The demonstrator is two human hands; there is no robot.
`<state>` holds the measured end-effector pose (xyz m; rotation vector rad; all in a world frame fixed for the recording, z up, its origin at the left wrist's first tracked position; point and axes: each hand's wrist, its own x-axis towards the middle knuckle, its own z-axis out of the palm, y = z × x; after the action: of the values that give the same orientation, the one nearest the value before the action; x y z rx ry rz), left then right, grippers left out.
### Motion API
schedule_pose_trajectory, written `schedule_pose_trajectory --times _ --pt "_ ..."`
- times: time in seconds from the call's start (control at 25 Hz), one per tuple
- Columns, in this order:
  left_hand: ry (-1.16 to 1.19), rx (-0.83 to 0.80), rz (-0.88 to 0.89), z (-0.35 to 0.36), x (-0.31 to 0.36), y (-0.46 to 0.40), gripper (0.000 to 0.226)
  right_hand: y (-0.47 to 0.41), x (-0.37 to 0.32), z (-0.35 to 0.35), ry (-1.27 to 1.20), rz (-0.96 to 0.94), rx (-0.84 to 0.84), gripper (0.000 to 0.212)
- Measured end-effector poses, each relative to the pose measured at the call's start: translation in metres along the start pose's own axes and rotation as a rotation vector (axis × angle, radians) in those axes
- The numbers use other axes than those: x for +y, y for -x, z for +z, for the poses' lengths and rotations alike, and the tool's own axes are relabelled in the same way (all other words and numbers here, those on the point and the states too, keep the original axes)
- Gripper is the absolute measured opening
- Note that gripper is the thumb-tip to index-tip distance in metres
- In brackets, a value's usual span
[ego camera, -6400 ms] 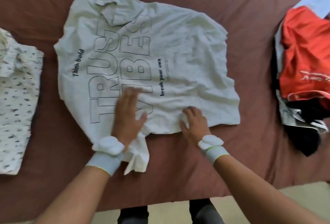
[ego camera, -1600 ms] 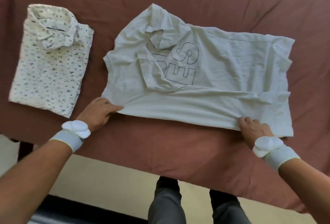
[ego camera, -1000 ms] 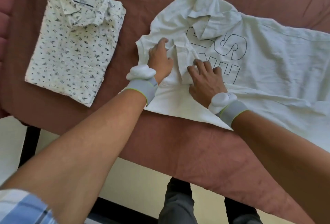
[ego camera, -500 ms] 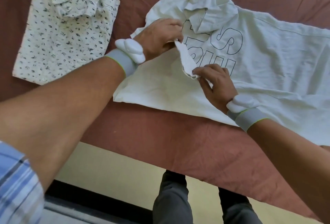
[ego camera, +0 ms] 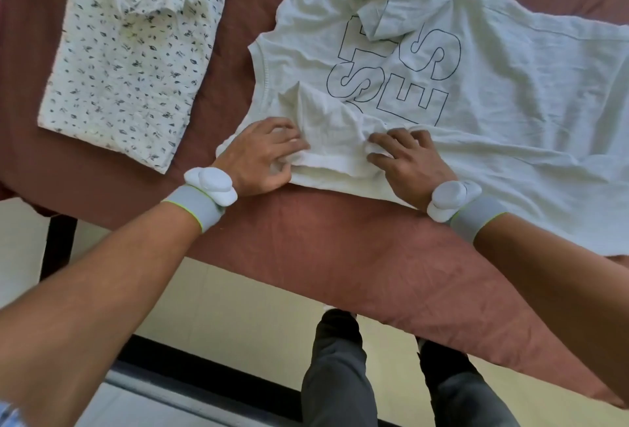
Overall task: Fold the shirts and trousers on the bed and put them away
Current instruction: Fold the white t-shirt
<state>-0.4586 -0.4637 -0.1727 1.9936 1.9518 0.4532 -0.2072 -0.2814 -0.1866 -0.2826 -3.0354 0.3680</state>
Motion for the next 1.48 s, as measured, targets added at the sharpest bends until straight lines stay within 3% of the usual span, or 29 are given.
schedule_pose_trajectory --times 0.04,0.12,0.2,0.32,0.4,0.52,0.64,0.72,0.8,0.88,1.04,1.16,1.28,1.48 --pt "0.120 0.059 -0.166 -0.005 0.009 -0.005 0.043 0.003 -0.008 -0.004 -0.102 0.126 0.050 0.033" --pt "0.365 0.187 -0.596 -0.011 0.024 -0.028 0.042 0.007 -0.024 -0.010 -0.448 0.578 0.173 0.019" --pt "0.544 0.173 -0.935 -0.012 0.025 -0.056 0.040 -0.002 -0.035 -0.014 -0.737 1.009 0.231 0.022" --pt "0.662 0.179 -1.130 -0.001 0.010 -0.080 0.030 -0.023 -0.032 -0.010 -0.887 1.207 0.313 0.021" --pt "0.750 0.310 -1.174 0.006 0.008 -0.083 0.014 -0.033 -0.024 -0.006 -1.024 1.277 0.410 0.019" --pt "0.829 0.511 -1.219 0.014 0.006 -0.078 0.009 -0.035 -0.012 0.003 -1.120 1.390 0.486 0.020" --pt "0.685 0.649 -1.107 0.016 0.020 -0.070 0.018 -0.031 -0.016 -0.003 -0.996 1.294 0.477 0.016" --pt "0.340 0.611 -0.777 0.021 0.039 -0.056 0.033 -0.020 -0.026 -0.008 -0.665 0.958 0.427 0.032" --pt "0.044 0.287 -0.433 0.042 0.055 -0.035 0.051 -0.006 -0.040 -0.003 -0.348 0.518 0.116 0.060" --pt "-0.080 -0.011 -0.439 0.064 0.059 -0.022 0.062 0.006 -0.045 0.015 -0.109 0.323 -0.225 0.071" --pt "-0.160 -0.107 -0.504 0.069 0.052 -0.015 0.076 0.020 -0.029 0.023 -0.020 0.286 -0.370 0.075" --pt "-0.171 -0.168 -0.237 0.071 0.078 -0.020 0.097 0.064 -0.001 0.003 -0.025 0.362 -0.454 0.091" --pt "-0.189 -0.267 -0.005 0.094 0.124 -0.048 0.102 0.143 0.037 -0.023 0.016 0.513 -0.547 0.096" --pt "-0.161 -0.288 0.094 0.145 0.200 -0.104 0.092 0.225 0.071 -0.039 -0.062 0.725 -0.538 0.091"
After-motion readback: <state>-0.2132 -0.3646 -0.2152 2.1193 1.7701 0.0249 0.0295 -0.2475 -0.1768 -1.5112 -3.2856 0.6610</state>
